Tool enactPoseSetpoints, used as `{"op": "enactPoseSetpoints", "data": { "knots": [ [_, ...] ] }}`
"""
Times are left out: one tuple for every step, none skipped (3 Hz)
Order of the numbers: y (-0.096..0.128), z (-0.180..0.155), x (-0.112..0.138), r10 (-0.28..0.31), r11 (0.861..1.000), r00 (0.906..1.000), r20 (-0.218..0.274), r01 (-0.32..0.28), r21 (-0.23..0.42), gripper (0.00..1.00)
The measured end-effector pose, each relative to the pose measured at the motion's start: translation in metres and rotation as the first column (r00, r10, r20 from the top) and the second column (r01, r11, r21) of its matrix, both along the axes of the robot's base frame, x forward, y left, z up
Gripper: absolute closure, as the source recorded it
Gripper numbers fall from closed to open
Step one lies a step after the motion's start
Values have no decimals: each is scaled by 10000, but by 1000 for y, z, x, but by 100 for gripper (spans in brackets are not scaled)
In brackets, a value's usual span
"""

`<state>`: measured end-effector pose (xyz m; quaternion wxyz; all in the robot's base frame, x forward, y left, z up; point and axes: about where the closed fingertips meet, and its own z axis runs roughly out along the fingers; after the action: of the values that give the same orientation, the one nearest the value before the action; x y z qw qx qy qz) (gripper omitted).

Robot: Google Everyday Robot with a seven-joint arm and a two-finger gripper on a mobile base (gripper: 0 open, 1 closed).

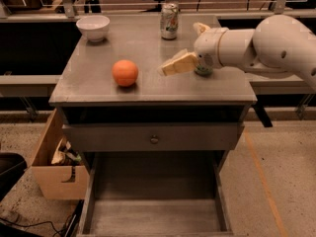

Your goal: Place orange into middle drawer

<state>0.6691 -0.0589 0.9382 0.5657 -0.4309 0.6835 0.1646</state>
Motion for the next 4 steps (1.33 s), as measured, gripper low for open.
{"op": "enactPoseSetpoints", "data": {
  "knots": [
    [13,30,2,391,9965,9984,409,-359,-760,0],
    [32,46,6,915,9904,9945,502,-856,-1082,0],
    [46,26,4,1081,9923,9941,90,-1073,-622,0],
    [55,-2,-5,1070,9942,9936,-367,-1067,104,0]
  ]
}}
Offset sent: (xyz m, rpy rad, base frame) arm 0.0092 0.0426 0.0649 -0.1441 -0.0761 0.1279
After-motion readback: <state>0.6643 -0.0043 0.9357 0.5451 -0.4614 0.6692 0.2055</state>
